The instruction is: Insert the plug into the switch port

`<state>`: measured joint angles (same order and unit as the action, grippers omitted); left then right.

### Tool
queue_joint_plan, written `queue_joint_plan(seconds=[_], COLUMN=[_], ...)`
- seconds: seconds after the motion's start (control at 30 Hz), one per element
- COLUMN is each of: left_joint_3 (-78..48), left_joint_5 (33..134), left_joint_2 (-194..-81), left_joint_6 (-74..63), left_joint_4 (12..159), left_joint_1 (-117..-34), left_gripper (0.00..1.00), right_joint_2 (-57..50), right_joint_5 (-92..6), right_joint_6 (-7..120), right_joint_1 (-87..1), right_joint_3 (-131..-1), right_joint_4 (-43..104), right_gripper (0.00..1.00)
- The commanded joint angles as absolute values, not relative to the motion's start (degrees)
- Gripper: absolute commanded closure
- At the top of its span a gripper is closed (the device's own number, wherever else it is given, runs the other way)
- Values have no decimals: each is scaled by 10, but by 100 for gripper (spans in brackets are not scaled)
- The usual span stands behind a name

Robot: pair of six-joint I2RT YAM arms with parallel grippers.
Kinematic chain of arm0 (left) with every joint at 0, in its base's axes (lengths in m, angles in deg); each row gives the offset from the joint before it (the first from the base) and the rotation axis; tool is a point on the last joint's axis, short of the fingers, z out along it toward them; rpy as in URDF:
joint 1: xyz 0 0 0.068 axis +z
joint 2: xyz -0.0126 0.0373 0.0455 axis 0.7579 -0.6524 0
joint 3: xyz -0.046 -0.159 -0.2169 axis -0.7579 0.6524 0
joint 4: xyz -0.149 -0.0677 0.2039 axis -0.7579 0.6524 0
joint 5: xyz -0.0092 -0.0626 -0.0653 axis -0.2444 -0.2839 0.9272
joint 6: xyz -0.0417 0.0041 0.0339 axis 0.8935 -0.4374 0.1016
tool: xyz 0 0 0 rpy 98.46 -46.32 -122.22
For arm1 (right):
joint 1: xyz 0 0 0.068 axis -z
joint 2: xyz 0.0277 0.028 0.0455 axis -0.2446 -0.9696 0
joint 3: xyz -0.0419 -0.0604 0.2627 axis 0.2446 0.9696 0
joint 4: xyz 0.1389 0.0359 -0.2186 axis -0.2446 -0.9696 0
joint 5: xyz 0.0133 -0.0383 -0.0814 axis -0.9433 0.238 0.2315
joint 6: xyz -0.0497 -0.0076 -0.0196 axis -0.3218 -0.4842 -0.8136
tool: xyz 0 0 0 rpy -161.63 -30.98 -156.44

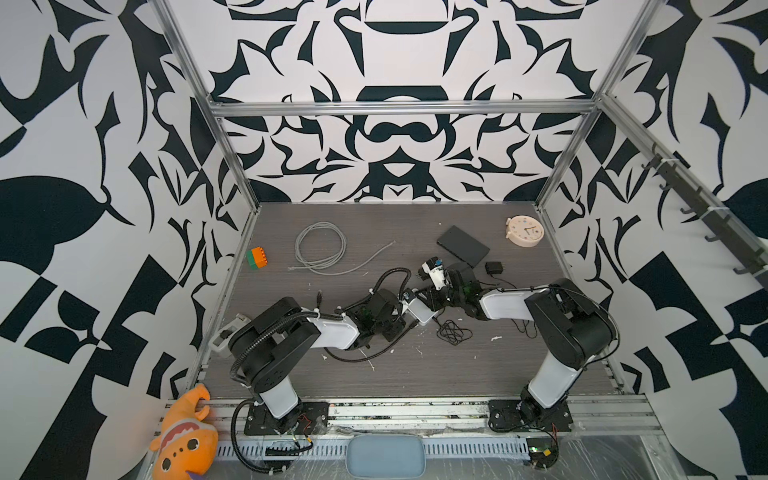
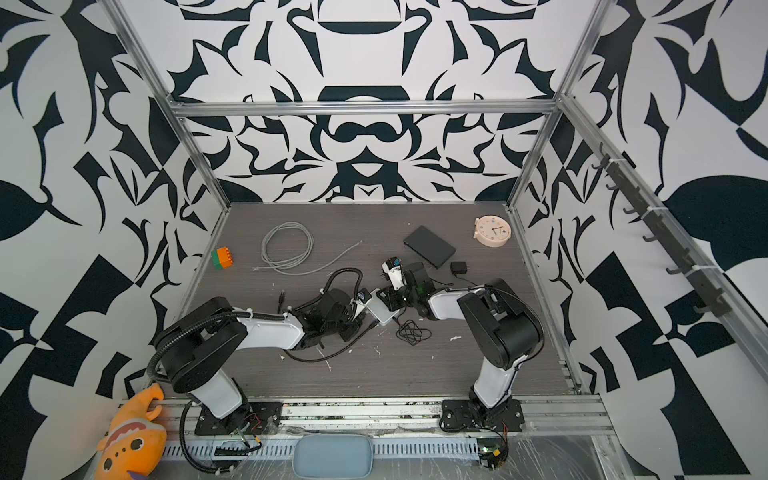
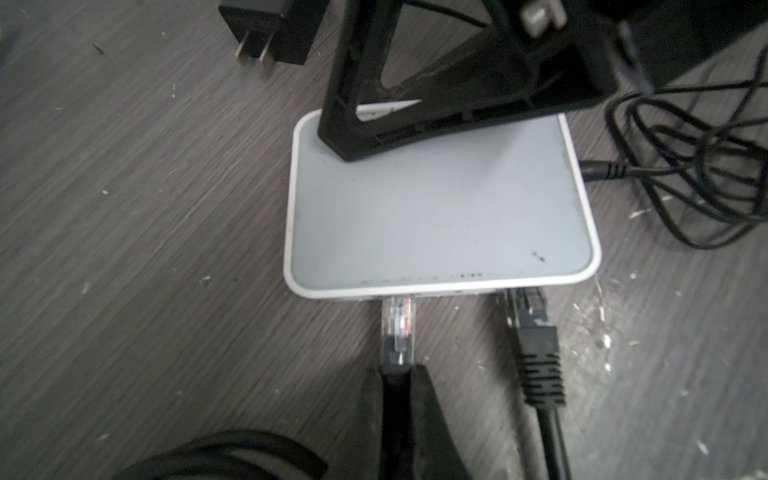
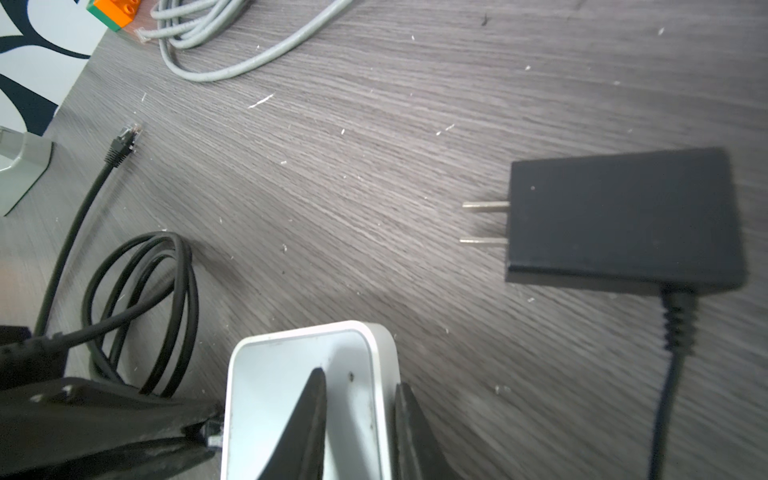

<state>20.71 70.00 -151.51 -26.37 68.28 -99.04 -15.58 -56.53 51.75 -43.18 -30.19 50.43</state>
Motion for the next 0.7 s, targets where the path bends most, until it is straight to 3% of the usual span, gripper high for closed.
queue_joint_plan(seconds=[0.0, 0.17, 0.67], left_joint_3=[188, 193, 124], left_joint_5=[721, 755, 744], left_joint_2=[-1496, -1484, -1536], left_joint_6=[-223, -184, -247], left_joint_4=[533, 522, 578], left_joint_1=[-975, -955, -958], left_gripper=[100, 100, 100], right_joint_2=[-181, -178, -200], right_joint_5=[-723, -737, -795], right_joint_6=[525, 532, 549], right_joint_1=[-499, -499, -541], right_joint_3=[-270, -255, -265], right_joint_4=[389, 418, 445], right_gripper=[75, 76, 77])
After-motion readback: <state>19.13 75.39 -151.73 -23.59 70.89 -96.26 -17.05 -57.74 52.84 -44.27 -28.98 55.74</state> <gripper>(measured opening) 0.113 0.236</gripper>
